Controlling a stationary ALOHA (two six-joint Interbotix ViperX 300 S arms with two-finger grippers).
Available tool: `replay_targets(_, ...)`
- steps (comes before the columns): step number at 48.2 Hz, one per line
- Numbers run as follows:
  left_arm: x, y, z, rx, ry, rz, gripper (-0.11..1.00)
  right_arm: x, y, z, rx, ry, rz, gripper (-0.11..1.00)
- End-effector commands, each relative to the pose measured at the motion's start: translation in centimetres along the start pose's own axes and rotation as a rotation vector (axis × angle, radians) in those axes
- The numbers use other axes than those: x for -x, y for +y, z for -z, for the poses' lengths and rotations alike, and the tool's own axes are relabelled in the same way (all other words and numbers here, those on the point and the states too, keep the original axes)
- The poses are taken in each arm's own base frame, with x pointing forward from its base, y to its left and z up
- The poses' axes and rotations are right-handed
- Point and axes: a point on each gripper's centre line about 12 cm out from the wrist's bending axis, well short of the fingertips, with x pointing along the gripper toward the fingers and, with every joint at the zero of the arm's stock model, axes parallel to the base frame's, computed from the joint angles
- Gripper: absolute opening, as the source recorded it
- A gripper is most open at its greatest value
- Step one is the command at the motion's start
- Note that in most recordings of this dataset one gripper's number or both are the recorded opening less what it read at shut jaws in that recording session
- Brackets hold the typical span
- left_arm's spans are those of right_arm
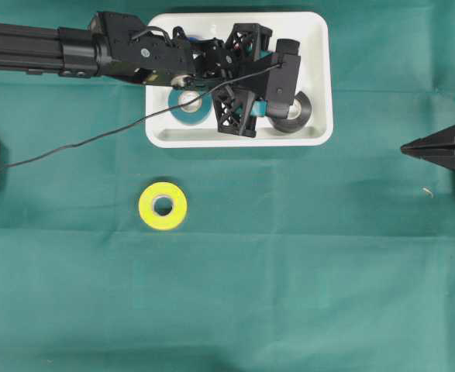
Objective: Put the tape into the white case with the left arm.
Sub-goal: 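Release the white tape above the black and retract left gripper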
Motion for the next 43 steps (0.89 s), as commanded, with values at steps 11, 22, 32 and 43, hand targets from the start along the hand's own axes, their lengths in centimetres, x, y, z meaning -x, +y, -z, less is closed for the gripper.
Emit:
replay_targets(11, 2.1, 1.3, -2.1, 0.008, -0.068, -0.038, 0.92, -0.1, 0.0, -0.5, 0.001, -0.017, 0.001, -0.09)
replay_targets(22, 3.9, 1.0, -1.9, 0.013, -0.074, -0.04, 0.9, -0.1, 0.0, -0.5, 0.001, -0.017, 0.001, -0.09)
replay_targets(32, 6.8, 0.0, -1.4, 0.016, -0.085, -0.032, 0.9, -0.1, 0.0, -0.5, 0.001, -0.017, 0.001, -0.09)
replay_targets(43, 9.9, -2.2, -0.6, 0.042, -0.113, -0.012, 0.9, -0.1, 0.0, -0.5, 0.001, -0.017, 0.001, -0.09)
